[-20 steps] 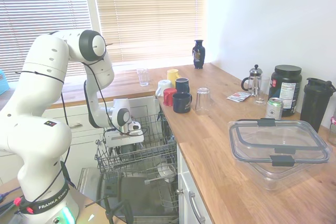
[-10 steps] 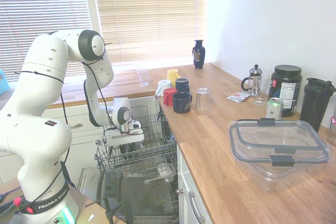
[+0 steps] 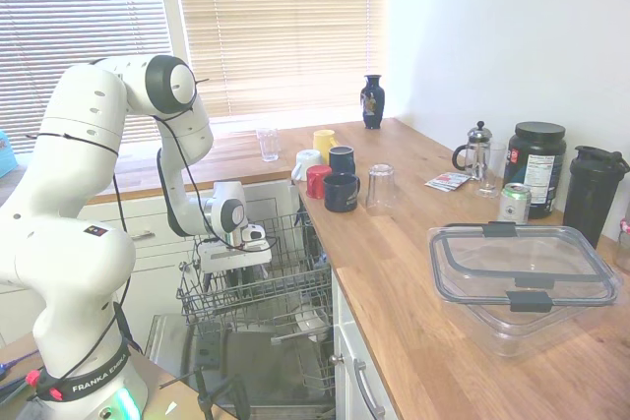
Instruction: Unload a mug from dishwasher
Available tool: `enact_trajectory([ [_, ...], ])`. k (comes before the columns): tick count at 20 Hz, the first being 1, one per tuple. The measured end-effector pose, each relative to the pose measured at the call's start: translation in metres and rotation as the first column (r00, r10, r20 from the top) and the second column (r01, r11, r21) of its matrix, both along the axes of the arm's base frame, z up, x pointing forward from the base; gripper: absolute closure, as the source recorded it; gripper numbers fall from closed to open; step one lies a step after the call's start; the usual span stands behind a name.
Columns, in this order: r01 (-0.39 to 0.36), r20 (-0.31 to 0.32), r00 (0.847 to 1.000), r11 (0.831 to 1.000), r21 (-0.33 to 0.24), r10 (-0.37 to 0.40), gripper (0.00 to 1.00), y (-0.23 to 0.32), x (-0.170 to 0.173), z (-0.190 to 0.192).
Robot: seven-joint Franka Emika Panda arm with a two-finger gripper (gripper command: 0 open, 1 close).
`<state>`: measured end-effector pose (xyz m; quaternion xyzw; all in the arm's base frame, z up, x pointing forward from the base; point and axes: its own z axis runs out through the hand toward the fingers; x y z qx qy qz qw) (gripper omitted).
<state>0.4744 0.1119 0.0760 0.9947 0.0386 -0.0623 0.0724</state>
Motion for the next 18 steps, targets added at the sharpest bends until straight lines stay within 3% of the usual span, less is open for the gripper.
enact_trajectory([
  [18, 0.079, 0.074, 0.994, 0.997, 0.008, -0.08, 1.0, -0.026, 0.015, 0.062],
])
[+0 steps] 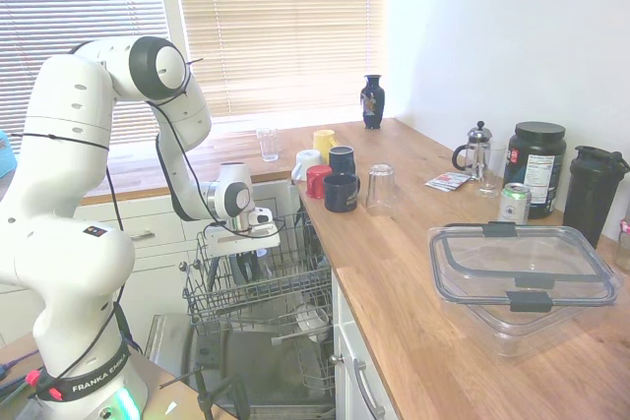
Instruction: Unload a mug from dishwasher
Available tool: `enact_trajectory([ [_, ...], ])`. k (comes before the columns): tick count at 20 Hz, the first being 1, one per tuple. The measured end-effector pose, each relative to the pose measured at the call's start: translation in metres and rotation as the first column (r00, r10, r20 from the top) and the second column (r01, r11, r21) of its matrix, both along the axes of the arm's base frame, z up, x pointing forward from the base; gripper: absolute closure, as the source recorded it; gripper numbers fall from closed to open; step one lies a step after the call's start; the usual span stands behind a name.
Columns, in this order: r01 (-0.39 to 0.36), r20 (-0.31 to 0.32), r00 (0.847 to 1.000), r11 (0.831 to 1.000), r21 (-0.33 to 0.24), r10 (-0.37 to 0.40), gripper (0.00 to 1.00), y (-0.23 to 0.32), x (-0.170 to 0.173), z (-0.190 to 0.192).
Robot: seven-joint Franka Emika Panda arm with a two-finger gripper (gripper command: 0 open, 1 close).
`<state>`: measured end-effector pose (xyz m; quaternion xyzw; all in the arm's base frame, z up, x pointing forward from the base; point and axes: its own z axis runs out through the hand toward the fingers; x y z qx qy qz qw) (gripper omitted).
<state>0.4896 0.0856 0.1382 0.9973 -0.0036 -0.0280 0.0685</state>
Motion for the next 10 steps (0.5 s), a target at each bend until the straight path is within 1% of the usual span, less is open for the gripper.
enact_trajectory([
  [4, 0.021, 0.011, 1.0, 1.0, 0.013, -0.021, 1.0, -0.001, 0.003, 0.024],
  [8, 0.063, 0.039, 0.997, 0.997, 0.042, -0.064, 1.0, -0.004, 0.01, 0.048],
  [10, 0.084, 0.043, 0.995, 0.995, 0.058, -0.087, 1.0, -0.005, 0.012, 0.057],
])
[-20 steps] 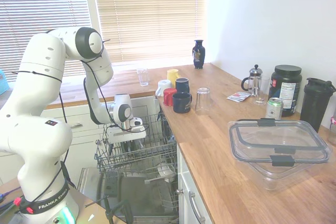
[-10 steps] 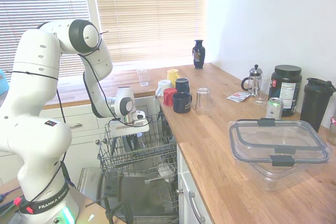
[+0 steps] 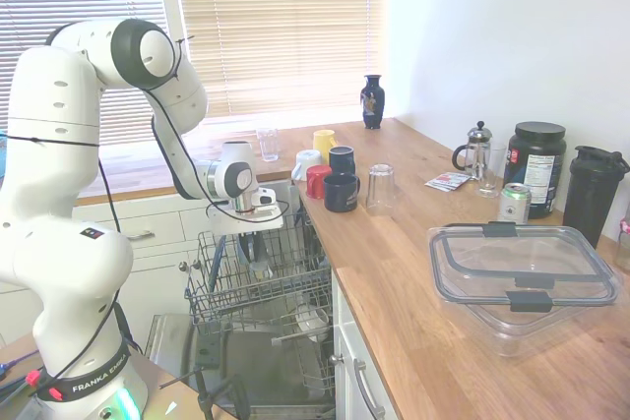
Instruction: Unload a mug from dishwasher
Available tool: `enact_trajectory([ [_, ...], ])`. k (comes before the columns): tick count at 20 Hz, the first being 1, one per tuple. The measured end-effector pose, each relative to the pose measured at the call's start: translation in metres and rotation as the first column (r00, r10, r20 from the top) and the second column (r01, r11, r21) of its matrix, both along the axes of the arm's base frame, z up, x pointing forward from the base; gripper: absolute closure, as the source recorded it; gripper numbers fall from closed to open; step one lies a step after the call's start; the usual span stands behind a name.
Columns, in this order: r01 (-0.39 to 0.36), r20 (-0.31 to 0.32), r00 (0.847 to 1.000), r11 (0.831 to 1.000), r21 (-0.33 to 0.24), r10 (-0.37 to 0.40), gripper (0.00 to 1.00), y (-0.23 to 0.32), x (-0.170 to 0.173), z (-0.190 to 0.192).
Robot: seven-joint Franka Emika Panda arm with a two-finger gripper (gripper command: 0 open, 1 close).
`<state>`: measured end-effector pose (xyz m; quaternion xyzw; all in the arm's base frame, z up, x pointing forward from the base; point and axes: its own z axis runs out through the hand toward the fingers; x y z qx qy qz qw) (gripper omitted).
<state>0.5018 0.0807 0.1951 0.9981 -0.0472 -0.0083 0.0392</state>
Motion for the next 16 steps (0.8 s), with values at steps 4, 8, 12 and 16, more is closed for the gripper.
enact_trajectory([
  [4, 0.03, 0.009, 0.999, 0.999, 0.032, -0.031, 1.0, 0.01, 0.002, 0.018],
  [8, 0.076, 0.028, 0.997, 0.995, 0.071, -0.078, 1.0, 0.02, 0.007, 0.049],
  [12, 0.139, 0.045, 0.988, 0.984, 0.115, -0.145, 1.0, 0.021, 0.015, 0.085],
  [16, 0.193, 0.06, 0.977, 0.97, 0.151, -0.203, 1.0, 0.019, 0.022, 0.111],
])
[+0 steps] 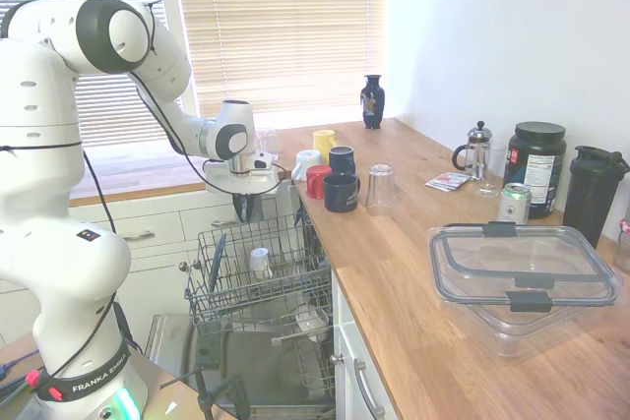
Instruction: Unload a mug from dishwasher
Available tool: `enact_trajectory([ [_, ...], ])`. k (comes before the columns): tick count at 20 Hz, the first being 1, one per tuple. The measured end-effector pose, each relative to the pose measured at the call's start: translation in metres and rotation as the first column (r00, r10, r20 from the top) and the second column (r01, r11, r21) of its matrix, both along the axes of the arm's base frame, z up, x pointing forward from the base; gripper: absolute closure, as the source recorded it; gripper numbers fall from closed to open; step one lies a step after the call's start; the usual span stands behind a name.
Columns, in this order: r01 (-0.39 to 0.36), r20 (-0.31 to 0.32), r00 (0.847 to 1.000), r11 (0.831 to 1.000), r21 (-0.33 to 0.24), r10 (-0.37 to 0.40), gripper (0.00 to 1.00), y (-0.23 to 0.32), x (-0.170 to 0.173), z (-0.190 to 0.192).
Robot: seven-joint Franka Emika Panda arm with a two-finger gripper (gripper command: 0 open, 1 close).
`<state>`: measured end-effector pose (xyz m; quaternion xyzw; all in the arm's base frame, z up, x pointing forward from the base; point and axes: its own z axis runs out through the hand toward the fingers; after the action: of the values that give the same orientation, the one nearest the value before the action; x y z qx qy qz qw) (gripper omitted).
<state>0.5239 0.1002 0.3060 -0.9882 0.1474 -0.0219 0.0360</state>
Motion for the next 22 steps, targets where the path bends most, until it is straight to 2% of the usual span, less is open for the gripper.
enact_trajectory([
  [10, 0.145, 0.044, 0.988, 0.986, 0.085, -0.149, 1.0, -0.02, 0.004, 0.054],
  [16, 0.254, 0.037, 0.965, 0.958, 0.131, -0.26, 1.0, -0.064, -0.012, 0.068],
  [22, 0.327, 0.025, 0.942, 0.933, 0.149, -0.335, 1.0, -0.107, -0.041, 0.068],
])
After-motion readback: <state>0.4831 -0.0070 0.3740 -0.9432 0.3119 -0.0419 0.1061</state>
